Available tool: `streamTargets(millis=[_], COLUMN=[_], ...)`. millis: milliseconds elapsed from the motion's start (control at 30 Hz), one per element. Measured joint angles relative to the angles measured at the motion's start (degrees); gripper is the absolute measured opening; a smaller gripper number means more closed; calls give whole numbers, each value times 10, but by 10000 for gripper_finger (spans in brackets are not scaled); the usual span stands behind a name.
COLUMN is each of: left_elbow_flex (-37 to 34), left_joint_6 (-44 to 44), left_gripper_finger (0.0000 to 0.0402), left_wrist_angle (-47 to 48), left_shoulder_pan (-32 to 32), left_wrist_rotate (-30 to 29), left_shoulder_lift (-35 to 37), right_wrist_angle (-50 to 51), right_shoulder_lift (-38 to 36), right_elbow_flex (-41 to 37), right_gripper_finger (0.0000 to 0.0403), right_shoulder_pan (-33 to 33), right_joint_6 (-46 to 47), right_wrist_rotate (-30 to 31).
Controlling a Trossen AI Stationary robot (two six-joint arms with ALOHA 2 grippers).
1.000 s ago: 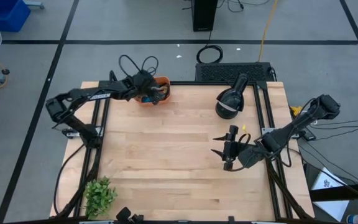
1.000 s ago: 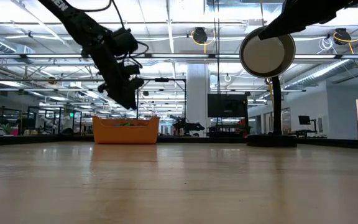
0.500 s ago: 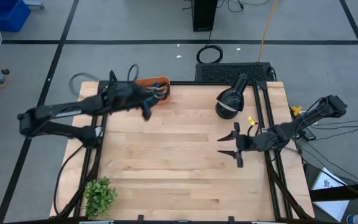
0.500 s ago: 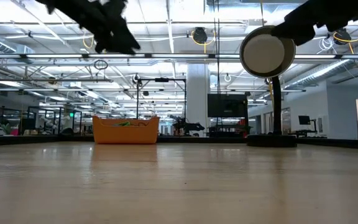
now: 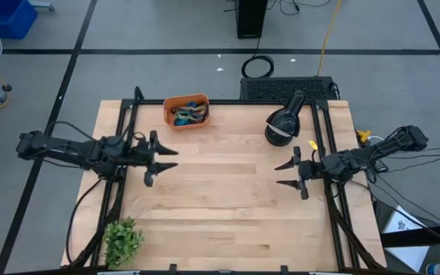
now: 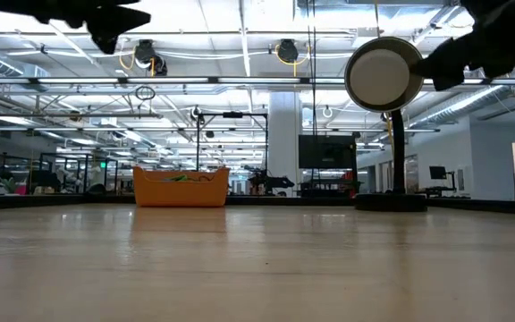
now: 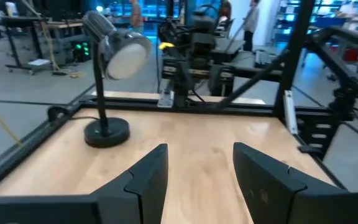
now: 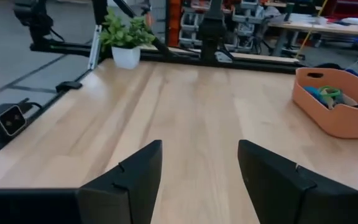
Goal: Pick and place rubber bands into bin
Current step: Return to Home Position
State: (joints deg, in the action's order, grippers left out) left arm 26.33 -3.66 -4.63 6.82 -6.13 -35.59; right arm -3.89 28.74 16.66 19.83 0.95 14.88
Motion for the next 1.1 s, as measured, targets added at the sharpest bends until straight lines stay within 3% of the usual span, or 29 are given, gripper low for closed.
streamTargets(millis=[167,500,900,1100], left_elbow_flex=[-44,-115,-209,-255], left_joint_6=[-5,7,25,31], left_gripper_finger=[189,189,189,189], left_wrist_angle=[1,1,-2,-27], left_shoulder_pan=[19,24,21,12], left_wrist_rotate=[-1,-4,-22,-30], left_shoulder_lift=[52,187,331,353], right_wrist_angle=[-20,-18,7,23], right_shoulder_lift=[-48,-145,-248,-286], right_elbow_flex=[-39,-95,-135,-136], right_gripper_finger=[207,208,207,204], right_shoulder_pan=[-38,-93,-105,-105], right_joint_6=[-1,0,20,25], right_wrist_rotate=[-46,-77,-77,-80])
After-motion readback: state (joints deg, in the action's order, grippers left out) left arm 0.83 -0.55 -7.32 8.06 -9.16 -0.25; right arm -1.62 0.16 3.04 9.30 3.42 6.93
